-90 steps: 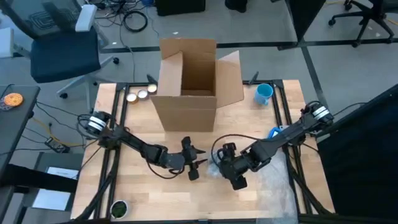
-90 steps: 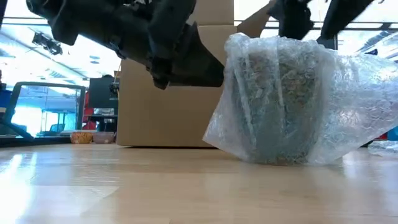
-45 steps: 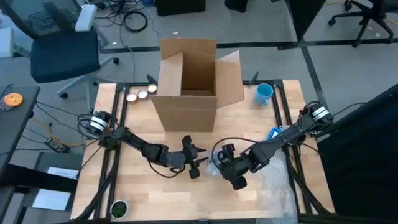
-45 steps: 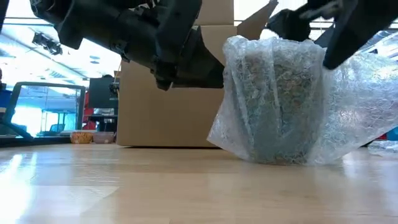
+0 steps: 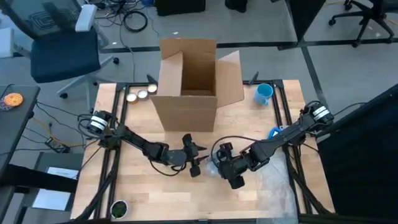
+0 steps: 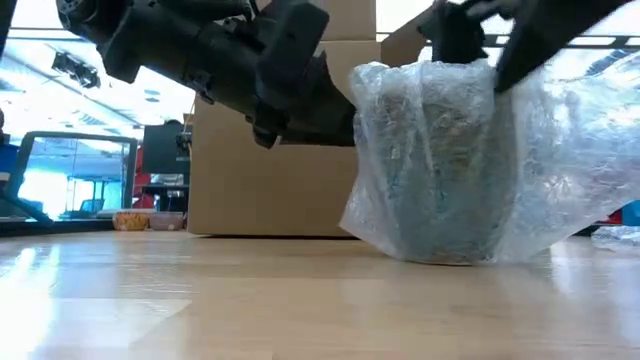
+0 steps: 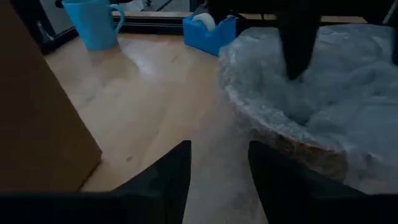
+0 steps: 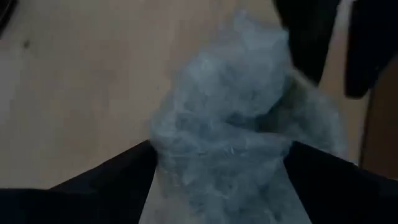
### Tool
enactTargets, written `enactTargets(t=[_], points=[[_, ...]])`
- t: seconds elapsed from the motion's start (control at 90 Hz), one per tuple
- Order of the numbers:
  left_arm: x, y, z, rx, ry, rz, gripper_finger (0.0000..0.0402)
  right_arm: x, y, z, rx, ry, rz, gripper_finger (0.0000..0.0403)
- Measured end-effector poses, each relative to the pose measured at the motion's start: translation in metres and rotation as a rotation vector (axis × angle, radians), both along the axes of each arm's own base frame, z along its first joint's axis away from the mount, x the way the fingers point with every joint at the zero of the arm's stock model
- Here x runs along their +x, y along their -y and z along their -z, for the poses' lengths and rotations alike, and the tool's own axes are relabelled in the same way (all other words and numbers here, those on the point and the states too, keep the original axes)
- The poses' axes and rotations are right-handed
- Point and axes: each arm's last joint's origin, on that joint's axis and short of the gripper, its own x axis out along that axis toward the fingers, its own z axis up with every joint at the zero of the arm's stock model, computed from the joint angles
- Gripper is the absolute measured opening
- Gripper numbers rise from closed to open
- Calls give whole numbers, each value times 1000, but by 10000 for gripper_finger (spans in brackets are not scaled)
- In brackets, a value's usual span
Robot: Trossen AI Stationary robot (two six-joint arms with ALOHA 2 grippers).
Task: Wrap mug
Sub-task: Wrap the brown cup with bubble wrap, then put the wrapped brown cup into the cardboard box
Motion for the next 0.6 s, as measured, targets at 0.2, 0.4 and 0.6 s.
enactTargets(t=[0.2,0.4,0.6], points=[[0,0,0,1,0,-1,147,0,-6,3,12,7,7,323],[0,0,0,1,-3,-1,147,7,-9,24,-16,-50,15,318],[0,0,0,-3,-3,10,147,16,-12,49,-46,-115,18,318]])
